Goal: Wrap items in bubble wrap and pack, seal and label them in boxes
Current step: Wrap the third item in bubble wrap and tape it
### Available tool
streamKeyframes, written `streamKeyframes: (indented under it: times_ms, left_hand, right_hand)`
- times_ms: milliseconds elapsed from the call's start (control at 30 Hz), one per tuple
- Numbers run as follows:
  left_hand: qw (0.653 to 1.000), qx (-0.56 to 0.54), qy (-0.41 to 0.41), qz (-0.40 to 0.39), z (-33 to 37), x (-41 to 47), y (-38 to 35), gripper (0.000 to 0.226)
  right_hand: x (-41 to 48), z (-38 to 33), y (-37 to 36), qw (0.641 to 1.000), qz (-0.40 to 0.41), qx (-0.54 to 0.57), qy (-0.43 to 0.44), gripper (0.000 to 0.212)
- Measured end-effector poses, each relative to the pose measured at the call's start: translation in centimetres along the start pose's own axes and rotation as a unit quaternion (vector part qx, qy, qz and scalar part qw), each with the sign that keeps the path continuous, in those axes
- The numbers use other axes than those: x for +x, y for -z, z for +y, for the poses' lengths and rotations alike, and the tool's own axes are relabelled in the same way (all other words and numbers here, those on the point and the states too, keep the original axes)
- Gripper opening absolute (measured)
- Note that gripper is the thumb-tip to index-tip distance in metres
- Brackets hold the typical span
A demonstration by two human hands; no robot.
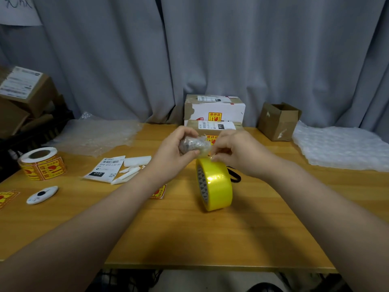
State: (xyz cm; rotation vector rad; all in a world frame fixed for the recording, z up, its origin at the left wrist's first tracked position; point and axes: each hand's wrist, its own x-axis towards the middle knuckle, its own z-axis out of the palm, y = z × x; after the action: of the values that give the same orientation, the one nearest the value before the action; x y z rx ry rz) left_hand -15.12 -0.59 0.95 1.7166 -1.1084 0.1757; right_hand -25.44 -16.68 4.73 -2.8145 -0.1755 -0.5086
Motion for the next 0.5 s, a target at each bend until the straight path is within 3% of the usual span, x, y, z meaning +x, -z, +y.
streamKeyframes:
  times_ms: [233,333,500]
  left_hand:
    - [0.998,0.048,0.031,0.026,-0.3,-0.1,-0.4,0.03]
    - [0.998,-0.038,0.048,0.017,-0.3,-0.2,-0.7,0.035]
    - [0.958,-0.208,0.197,-0.015,0.8,0.4,-0.2,0.024]
  right_hand:
    - [-0.6,0.0,-1.3,0.994,0.041,0.104,0.014,0.003]
    - [-0.6,0.1,-1.9,0.989,0.055,0.136,0.003,0.002]
    - [-0.7,0.5,-2.2,0.988,0.091,0.125,-0.014,0.001]
